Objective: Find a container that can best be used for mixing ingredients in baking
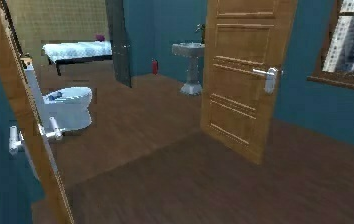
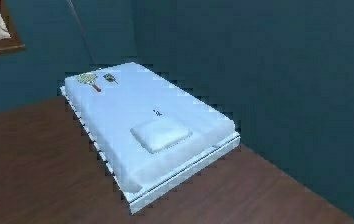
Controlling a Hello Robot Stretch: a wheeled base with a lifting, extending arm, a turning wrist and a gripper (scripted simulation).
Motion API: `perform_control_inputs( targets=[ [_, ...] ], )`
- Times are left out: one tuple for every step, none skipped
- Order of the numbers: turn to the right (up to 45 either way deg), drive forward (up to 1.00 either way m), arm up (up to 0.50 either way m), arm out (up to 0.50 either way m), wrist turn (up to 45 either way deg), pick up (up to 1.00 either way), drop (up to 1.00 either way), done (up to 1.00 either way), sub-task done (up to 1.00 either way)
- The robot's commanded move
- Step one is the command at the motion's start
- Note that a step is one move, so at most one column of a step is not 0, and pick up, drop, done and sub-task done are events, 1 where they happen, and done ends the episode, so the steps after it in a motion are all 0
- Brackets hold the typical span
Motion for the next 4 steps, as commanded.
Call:
perform_control_inputs(
  targets=[
    [15.0, 0.0, 0.0, 0.0, 0.0, 0.0, 0.0, 0.0, 0.0],
    [0.0, 1.0, 0.0, 0.0, 0.0, 0.0, 0.0, 0.0, 0.0],
    [18.0, 0.0, 0.0, 0.0, 0.0, 0.0, 0.0, 0.0, 0.0],
    [0.0, 0.05, 0.0, 0.0, 0.0, 0.0, 0.0, 0.0, 0.0]
  ],
)
